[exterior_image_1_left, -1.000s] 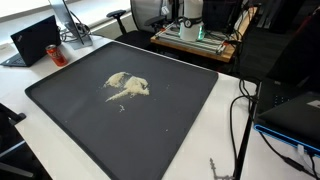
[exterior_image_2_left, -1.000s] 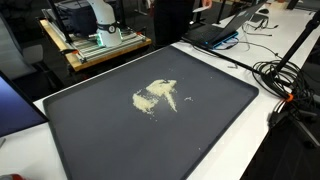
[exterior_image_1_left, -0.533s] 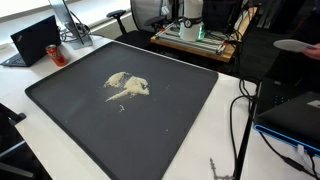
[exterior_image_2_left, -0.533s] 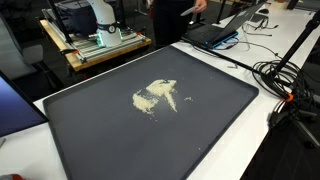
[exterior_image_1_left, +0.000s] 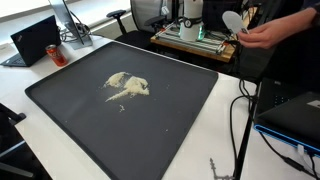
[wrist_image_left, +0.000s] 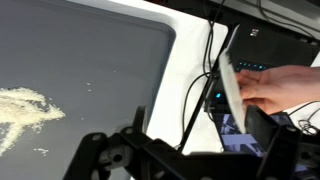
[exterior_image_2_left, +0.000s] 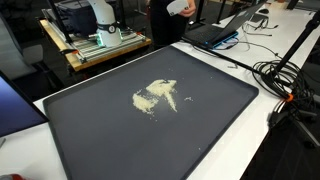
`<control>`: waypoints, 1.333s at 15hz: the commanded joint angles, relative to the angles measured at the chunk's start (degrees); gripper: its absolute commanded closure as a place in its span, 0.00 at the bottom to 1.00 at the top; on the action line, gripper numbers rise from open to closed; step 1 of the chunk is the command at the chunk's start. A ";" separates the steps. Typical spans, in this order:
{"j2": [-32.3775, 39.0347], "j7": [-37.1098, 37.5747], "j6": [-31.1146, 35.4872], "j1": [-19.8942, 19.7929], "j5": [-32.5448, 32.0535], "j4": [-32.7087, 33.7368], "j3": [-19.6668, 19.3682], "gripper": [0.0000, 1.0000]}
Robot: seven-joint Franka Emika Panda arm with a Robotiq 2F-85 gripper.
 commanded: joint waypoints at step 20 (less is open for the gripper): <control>0.41 -9.45 -8.88 2.62 8.19 3.75 -0.83 1.00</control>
